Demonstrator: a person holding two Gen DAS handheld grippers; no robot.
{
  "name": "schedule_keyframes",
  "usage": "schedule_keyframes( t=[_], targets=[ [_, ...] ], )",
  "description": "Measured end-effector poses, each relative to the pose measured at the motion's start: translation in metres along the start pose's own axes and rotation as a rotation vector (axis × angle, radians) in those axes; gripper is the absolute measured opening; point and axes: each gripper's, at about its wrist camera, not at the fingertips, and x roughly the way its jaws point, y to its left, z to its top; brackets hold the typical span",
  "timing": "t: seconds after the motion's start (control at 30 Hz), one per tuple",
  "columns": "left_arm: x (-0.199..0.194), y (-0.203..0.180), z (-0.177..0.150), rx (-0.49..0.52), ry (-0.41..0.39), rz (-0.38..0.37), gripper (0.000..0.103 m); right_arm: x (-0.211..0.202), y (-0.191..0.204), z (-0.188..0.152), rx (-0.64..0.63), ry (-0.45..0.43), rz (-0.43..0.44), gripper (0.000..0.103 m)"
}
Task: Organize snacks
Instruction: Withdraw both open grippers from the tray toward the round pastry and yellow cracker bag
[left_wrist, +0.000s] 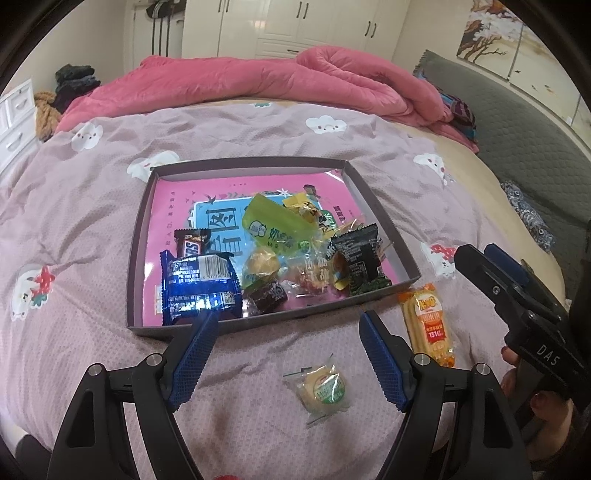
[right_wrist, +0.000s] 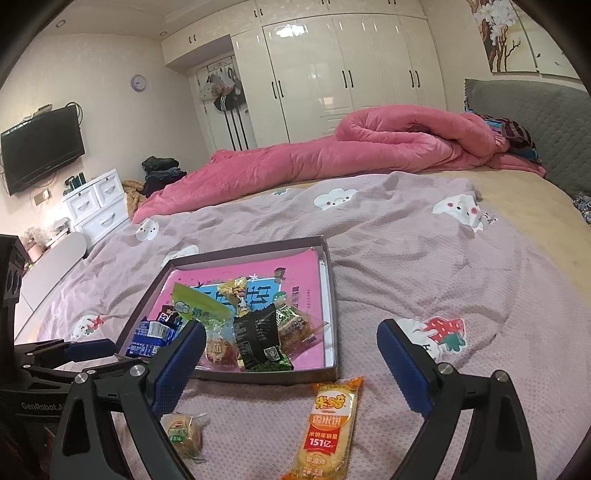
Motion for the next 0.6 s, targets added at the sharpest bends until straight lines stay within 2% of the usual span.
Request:
schedule_keyframes(
  t=[0.6],
  targets=[
    [-0.004,0.005,-0.011,-0.012,0.029,-0.005,0.080,-0.012,-0.001,-0.007,0.010,0.012,-0.021,0.095]
  ],
)
